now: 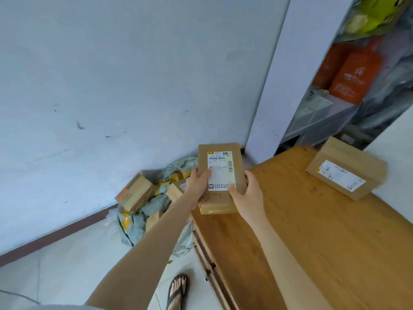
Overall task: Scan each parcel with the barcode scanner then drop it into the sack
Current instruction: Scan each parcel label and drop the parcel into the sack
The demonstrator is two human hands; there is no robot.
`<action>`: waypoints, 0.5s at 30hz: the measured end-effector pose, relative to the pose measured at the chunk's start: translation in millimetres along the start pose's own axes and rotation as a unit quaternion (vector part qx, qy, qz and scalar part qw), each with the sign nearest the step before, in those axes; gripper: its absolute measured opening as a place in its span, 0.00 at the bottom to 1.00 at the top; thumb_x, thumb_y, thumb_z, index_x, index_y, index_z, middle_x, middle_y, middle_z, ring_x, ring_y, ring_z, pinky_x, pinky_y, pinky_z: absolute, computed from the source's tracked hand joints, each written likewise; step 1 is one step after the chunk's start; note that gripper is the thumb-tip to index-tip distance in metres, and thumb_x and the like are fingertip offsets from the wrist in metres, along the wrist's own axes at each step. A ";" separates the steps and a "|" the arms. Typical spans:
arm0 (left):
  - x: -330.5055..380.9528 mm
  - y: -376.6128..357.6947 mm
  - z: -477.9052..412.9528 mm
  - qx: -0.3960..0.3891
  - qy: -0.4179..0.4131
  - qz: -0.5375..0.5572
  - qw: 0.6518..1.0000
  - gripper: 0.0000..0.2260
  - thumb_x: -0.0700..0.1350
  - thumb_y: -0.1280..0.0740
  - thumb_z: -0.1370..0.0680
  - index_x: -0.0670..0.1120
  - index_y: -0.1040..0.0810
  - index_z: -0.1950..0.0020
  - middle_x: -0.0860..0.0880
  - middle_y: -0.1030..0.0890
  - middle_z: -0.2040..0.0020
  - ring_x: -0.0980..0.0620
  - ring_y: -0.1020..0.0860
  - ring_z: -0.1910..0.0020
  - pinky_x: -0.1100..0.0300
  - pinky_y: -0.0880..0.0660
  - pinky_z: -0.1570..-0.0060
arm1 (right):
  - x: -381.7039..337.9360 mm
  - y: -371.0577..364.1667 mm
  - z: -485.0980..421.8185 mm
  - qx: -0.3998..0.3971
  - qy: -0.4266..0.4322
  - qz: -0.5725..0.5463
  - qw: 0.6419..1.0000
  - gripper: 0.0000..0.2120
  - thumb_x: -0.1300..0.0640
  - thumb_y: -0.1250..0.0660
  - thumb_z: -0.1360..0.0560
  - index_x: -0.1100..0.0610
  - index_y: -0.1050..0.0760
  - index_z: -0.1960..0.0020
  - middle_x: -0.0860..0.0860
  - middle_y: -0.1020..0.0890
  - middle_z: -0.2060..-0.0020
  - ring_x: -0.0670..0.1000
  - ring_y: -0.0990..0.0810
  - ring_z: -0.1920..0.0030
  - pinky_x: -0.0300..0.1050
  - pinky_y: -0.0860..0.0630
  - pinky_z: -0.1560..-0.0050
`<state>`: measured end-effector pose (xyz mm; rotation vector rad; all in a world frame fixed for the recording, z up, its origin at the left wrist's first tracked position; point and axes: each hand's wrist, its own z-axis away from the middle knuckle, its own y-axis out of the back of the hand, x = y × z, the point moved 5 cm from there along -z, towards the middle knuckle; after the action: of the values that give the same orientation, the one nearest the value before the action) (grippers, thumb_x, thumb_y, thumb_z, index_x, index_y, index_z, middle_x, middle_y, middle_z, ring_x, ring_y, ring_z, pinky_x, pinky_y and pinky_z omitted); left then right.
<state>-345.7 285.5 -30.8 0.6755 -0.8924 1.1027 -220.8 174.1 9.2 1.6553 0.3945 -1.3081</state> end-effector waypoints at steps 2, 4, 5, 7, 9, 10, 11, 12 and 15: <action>7.5 21.9 -8.9 0.009 0.003 -0.024 1.000 0.22 0.55 0.38 0.21 0.53 0.34 0.27 0.45 0.26 0.34 0.45 0.23 0.41 0.48 0.22 0.44 | -16.2 -16.2 -12.2 -0.006 0.008 -0.017 1.000 0.26 0.56 0.31 0.26 0.53 0.36 0.30 0.44 0.27 0.42 0.44 0.28 0.41 0.38 0.29 0.43; 17.6 55.9 -25.8 0.022 -0.012 -0.008 1.000 0.20 0.52 0.39 0.20 0.54 0.31 0.28 0.45 0.28 0.33 0.44 0.24 0.38 0.46 0.25 0.38 | -29.7 -50.4 -31.8 -0.030 0.021 -0.013 0.999 0.25 0.56 0.32 0.26 0.53 0.35 0.31 0.45 0.25 0.41 0.45 0.26 0.41 0.36 0.28 0.45; 24.2 73.6 -35.0 0.018 -0.017 0.009 1.000 0.18 0.49 0.39 0.20 0.53 0.30 0.29 0.45 0.26 0.33 0.44 0.24 0.38 0.46 0.26 0.37 | -38.9 -69.3 -42.6 -0.046 0.028 -0.011 0.998 0.24 0.57 0.32 0.26 0.53 0.34 0.32 0.46 0.24 0.41 0.46 0.26 0.41 0.38 0.26 0.45; 34.1 106.6 -56.3 0.002 -0.028 0.039 0.999 0.15 0.43 0.40 0.19 0.50 0.28 0.32 0.46 0.22 0.36 0.45 0.22 0.39 0.46 0.25 0.37 | -59.4 -100.3 -62.2 -0.057 0.040 0.001 0.998 0.23 0.56 0.32 0.26 0.53 0.33 0.33 0.47 0.24 0.41 0.46 0.26 0.41 0.42 0.26 0.43; 42.2 132.4 -76.7 0.002 -0.026 0.050 0.998 0.14 0.38 0.41 0.19 0.52 0.27 0.37 0.47 0.21 0.37 0.45 0.22 0.40 0.46 0.25 0.38 | -70.4 -129.9 -83.1 -0.072 0.043 0.007 0.997 0.23 0.55 0.32 0.25 0.52 0.34 0.33 0.45 0.25 0.42 0.45 0.27 0.42 0.35 0.28 0.49; 44.6 142.6 -85.8 0.003 -0.023 0.051 0.998 0.14 0.37 0.41 0.19 0.53 0.26 0.39 0.46 0.20 0.37 0.45 0.21 0.41 0.47 0.24 0.39 | -75.0 -141.7 -91.0 -0.082 0.043 0.011 0.996 0.22 0.54 0.33 0.25 0.51 0.34 0.33 0.45 0.25 0.42 0.45 0.27 0.42 0.31 0.31 0.52; 46.4 152.0 -95.4 0.004 -0.020 0.047 0.999 0.14 0.37 0.40 0.20 0.53 0.26 0.39 0.46 0.20 0.37 0.45 0.21 0.42 0.49 0.23 0.42 | -78.4 -152.5 -99.2 -0.092 0.042 0.014 0.995 0.22 0.54 0.33 0.24 0.51 0.34 0.32 0.44 0.25 0.42 0.45 0.27 0.41 0.30 0.31 0.52; 48.2 160.7 -105.0 0.002 -0.017 0.041 0.999 0.15 0.38 0.40 0.20 0.53 0.26 0.38 0.46 0.21 0.36 0.46 0.21 0.43 0.53 0.22 0.48 | -79.5 -162.7 -108.5 -0.104 0.039 0.014 0.994 0.22 0.53 0.34 0.24 0.50 0.35 0.31 0.45 0.25 0.40 0.46 0.27 0.39 0.33 0.29 0.49; 46.4 183.9 -130.2 0.016 -0.003 -0.008 1.000 0.25 0.40 0.39 0.19 0.50 0.39 0.22 0.49 0.24 0.36 0.49 0.22 0.47 0.63 0.27 0.57 | -77.0 -184.6 -129.2 -0.124 0.014 0.057 0.990 0.28 0.53 0.37 0.22 0.52 0.42 0.25 0.48 0.33 0.28 0.51 0.35 0.28 0.49 0.34 0.31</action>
<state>-476.4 473.9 -48.8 0.7128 -0.8742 1.1028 -310.5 393.5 -14.3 1.4652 0.4530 -1.1048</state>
